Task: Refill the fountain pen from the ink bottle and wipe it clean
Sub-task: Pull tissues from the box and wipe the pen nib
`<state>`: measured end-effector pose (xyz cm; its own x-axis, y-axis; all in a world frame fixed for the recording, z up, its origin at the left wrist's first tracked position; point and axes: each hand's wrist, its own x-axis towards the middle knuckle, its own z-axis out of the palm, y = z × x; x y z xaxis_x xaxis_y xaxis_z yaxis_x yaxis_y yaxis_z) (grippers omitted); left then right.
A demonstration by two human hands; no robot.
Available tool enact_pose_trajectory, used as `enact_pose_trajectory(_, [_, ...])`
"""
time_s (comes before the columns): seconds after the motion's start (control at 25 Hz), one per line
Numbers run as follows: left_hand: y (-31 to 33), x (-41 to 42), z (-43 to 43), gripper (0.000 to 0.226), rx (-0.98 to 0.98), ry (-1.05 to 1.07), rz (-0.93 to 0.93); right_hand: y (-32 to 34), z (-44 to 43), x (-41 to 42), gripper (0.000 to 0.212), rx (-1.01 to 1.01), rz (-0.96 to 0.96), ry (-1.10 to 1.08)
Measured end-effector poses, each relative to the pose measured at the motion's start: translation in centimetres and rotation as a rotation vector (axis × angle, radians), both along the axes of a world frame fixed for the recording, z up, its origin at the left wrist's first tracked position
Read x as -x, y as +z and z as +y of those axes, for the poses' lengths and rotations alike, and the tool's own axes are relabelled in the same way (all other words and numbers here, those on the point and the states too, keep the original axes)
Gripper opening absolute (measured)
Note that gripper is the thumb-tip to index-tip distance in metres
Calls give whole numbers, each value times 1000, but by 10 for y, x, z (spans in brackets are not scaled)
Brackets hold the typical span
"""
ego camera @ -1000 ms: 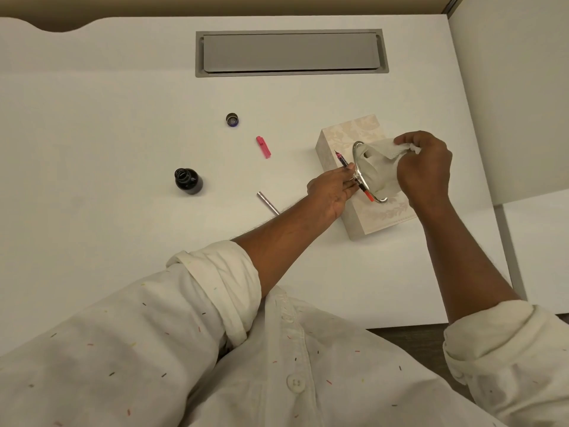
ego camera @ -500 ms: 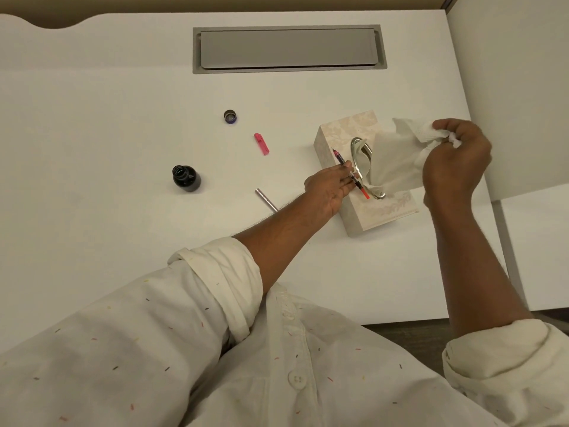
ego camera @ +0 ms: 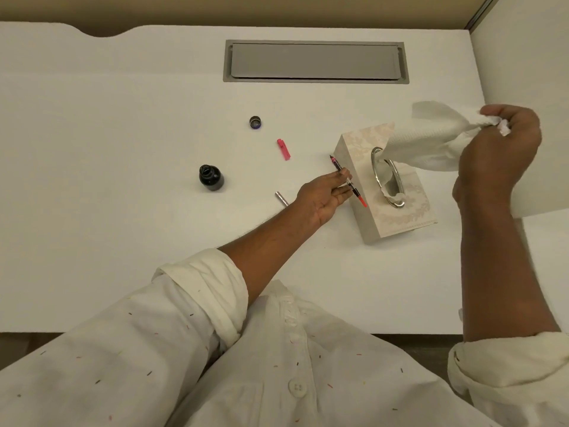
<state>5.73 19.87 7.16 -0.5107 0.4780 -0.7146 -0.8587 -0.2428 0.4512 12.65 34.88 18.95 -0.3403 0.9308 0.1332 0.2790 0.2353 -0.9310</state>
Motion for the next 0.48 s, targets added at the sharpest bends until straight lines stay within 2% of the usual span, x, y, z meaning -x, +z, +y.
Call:
enact_pose_trajectory(0.08, [2, 3, -17, 12, 20, 11, 25, -5, -12, 7, 31, 74, -13, 1])
enact_pose_trajectory(0.2, [7, 7, -45, 12, 43, 42, 54, -7, -31, 23, 15, 180, -10, 14])
enact_pose_trajectory(0.36, [16, 12, -83, 12, 39, 125, 64, -7, -57, 36, 52, 308, -21, 161])
enact_pose_trajectory(0.48, [24, 17, -110, 12, 23, 153, 89, -8, -79, 42, 72, 308, -85, 338])
